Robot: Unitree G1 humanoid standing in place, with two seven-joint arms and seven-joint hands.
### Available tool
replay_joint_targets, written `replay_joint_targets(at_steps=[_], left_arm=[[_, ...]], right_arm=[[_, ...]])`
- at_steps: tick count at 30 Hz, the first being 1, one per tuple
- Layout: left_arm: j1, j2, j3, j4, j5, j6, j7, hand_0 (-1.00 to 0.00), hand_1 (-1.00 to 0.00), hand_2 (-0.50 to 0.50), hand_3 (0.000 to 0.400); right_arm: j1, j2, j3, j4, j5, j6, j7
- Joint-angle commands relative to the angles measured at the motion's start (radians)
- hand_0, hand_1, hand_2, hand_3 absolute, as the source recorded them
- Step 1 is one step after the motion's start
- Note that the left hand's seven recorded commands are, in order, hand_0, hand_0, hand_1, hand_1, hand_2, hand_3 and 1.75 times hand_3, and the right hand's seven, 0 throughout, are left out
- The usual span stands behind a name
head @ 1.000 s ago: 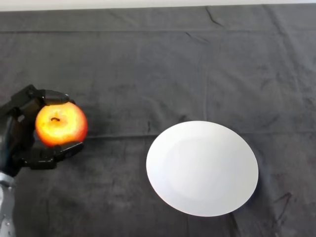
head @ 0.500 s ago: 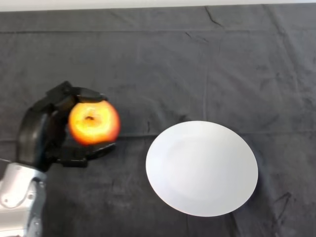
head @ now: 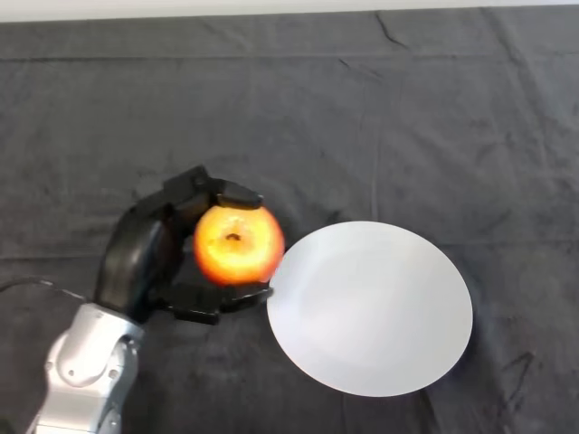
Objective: Move the apple to the plate
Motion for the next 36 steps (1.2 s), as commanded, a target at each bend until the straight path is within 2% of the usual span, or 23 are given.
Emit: replay_joint_targets(at_steps=[1, 15, 24, 30, 31, 32, 33, 35, 36], left_arm=[[0.011, 0.003, -0.032, -0.047, 0.025, -0.025, 0.021, -1.00, -1.00, 0.00, 0.400], [-0.062, -0.026, -0.248, 0.034, 0.077, -0.105, 0.177, -1.00, -1.00, 0.00, 0.400], [-0.121, -0.037, -0.376, 0.153, 0.081, -0.152, 0.240, -1.00, -1.00, 0.00, 0.400], [-0.156, -0.037, -0.441, 0.222, 0.082, -0.161, 0.265, -0.98, -1.00, 0.01, 0.400], [-0.161, -0.036, -0.449, 0.231, 0.081, -0.162, 0.267, -0.88, -1.00, 0.06, 0.400], [-0.166, -0.034, -0.456, 0.240, 0.081, -0.162, 0.269, -0.72, -0.98, 0.13, 0.394], [-0.170, -0.033, -0.462, 0.248, 0.080, -0.162, 0.270, -0.67, -0.98, 0.15, 0.392], [-0.177, -0.031, -0.473, 0.263, 0.080, -0.163, 0.274, -0.44, -0.92, 0.24, 0.369], [-0.181, -0.030, -0.480, 0.272, 0.081, -0.163, 0.276, -0.16, -0.74, 0.29, 0.295]], right_arm=[[-0.003, -0.021, -0.0059, -0.008, 0.0000, 0.004, -0.0044], [-0.003, -0.021, -0.0060, -0.008, 0.0000, 0.003, -0.0050], [-0.003, -0.021, -0.0060, -0.008, 0.0001, 0.003, -0.0050], [-0.003, -0.021, -0.0061, -0.008, 0.0001, 0.003, -0.0050], [-0.003, -0.021, -0.0061, -0.008, 0.0001, 0.003, -0.0050], [-0.003, -0.021, -0.0061, -0.008, 0.0001, 0.003, -0.0049], [-0.003, -0.021, -0.0061, -0.008, 0.0001, 0.003, -0.0049], [-0.003, -0.021, -0.0061, -0.008, 0.0001, 0.003, -0.0049], [-0.003, -0.021, -0.0061, -0.007, 0.0001, 0.003, -0.0048]])
